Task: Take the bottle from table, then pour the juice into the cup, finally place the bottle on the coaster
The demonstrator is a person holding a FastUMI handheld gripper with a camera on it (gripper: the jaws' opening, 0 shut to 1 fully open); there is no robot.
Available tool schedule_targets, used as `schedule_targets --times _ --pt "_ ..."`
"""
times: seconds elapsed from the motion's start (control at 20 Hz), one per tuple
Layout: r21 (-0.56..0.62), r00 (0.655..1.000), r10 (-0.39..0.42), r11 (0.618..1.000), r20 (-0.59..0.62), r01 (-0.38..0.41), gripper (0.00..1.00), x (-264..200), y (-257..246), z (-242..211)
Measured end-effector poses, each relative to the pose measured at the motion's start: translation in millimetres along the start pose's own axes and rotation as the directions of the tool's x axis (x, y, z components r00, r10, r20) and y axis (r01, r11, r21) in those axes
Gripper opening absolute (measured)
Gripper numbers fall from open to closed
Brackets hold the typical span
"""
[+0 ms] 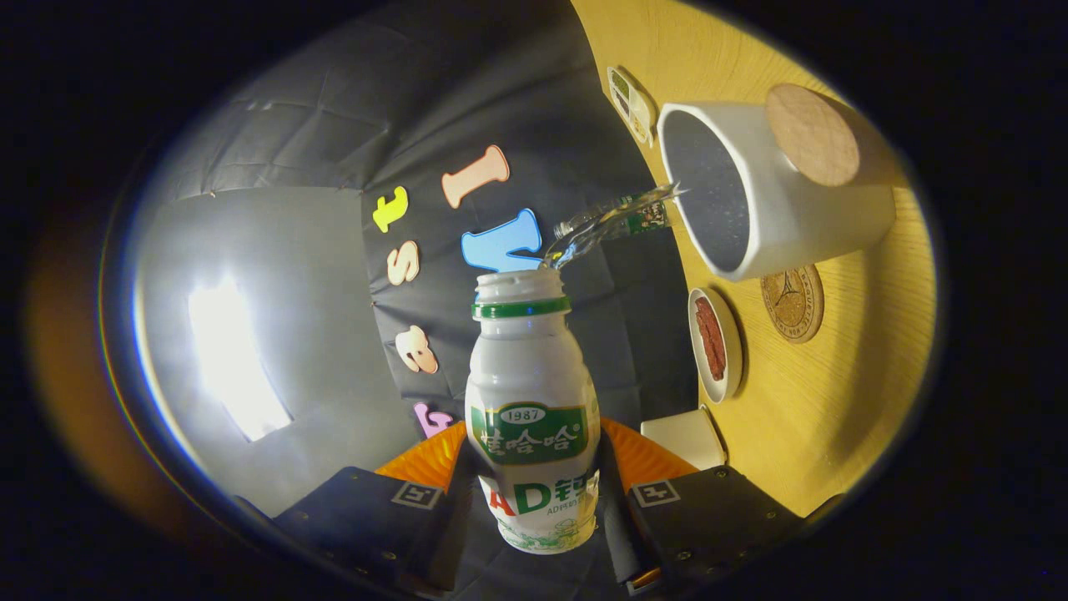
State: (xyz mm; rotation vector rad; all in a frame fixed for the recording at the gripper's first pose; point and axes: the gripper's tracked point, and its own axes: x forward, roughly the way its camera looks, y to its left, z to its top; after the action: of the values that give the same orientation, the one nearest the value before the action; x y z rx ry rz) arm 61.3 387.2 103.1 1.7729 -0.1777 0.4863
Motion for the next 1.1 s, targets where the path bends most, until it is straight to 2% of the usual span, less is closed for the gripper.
schedule_targets --times 1.1 --pt "0.044 1.0 0.026 0.999 0.005 -0.026 0.68 -0.2 5.2 -0.6"
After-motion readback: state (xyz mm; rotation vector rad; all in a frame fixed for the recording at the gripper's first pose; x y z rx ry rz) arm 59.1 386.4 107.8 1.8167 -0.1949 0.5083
